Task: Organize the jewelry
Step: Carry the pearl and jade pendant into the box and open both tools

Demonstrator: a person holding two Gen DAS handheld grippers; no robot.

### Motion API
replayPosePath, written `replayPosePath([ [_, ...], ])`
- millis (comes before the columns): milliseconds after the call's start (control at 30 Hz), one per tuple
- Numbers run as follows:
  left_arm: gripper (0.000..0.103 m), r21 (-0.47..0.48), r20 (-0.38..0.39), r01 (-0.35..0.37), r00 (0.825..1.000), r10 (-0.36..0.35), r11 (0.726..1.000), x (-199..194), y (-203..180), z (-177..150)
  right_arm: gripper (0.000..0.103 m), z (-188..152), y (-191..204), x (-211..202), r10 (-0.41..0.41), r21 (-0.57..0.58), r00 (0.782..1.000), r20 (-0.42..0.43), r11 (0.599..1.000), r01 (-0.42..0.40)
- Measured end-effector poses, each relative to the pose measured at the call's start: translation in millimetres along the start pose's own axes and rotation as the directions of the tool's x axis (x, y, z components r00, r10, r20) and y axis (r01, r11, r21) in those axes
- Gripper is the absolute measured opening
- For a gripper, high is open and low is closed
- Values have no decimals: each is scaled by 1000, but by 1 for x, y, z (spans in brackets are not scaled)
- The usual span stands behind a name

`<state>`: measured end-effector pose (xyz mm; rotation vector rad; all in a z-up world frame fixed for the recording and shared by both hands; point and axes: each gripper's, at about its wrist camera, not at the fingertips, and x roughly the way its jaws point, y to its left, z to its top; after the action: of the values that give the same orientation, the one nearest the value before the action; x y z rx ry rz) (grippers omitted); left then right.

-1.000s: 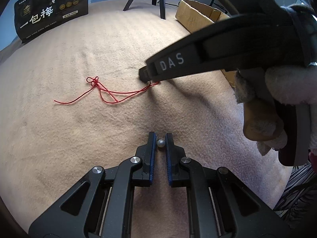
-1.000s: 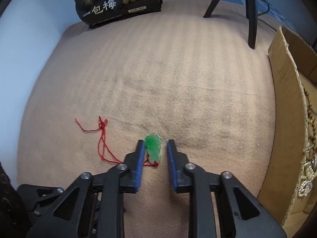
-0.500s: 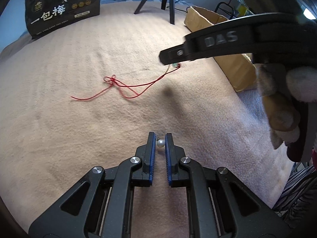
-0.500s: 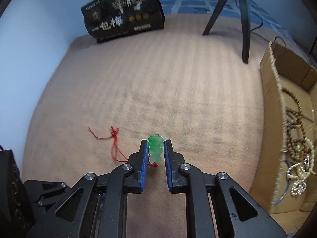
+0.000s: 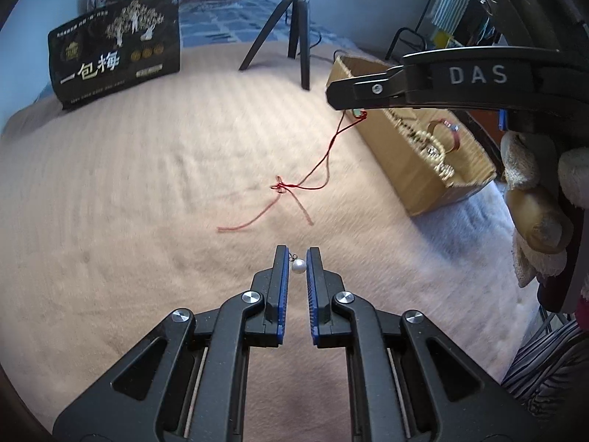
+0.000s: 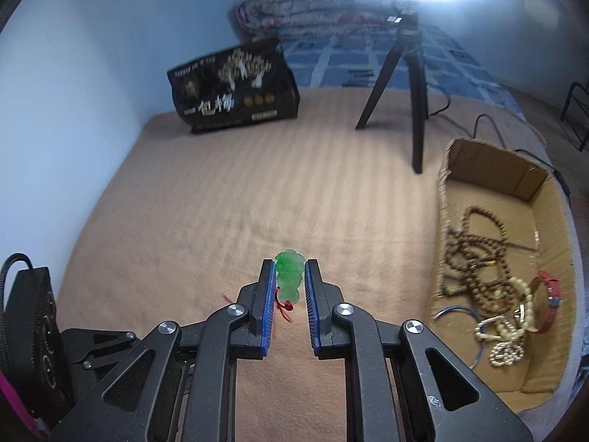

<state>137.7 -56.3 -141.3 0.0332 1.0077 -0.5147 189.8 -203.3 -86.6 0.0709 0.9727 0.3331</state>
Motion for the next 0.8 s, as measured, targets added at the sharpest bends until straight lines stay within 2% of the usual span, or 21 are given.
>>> replayPosePath([
  [233,8,-8,55,21,998,-20,1000,-9,-15,17,14,9,-20,-42,2,42,996,95,999,-6],
  [567,8,4,113,45,993,-45,999,-15,-38,42,14,15,-62,-92,-123,85,971,204,991,107],
  [800,8,45,149,72,986,-78,996,-12,-68,61,14,14,-101,-116,-184,163,953,242,976,147],
])
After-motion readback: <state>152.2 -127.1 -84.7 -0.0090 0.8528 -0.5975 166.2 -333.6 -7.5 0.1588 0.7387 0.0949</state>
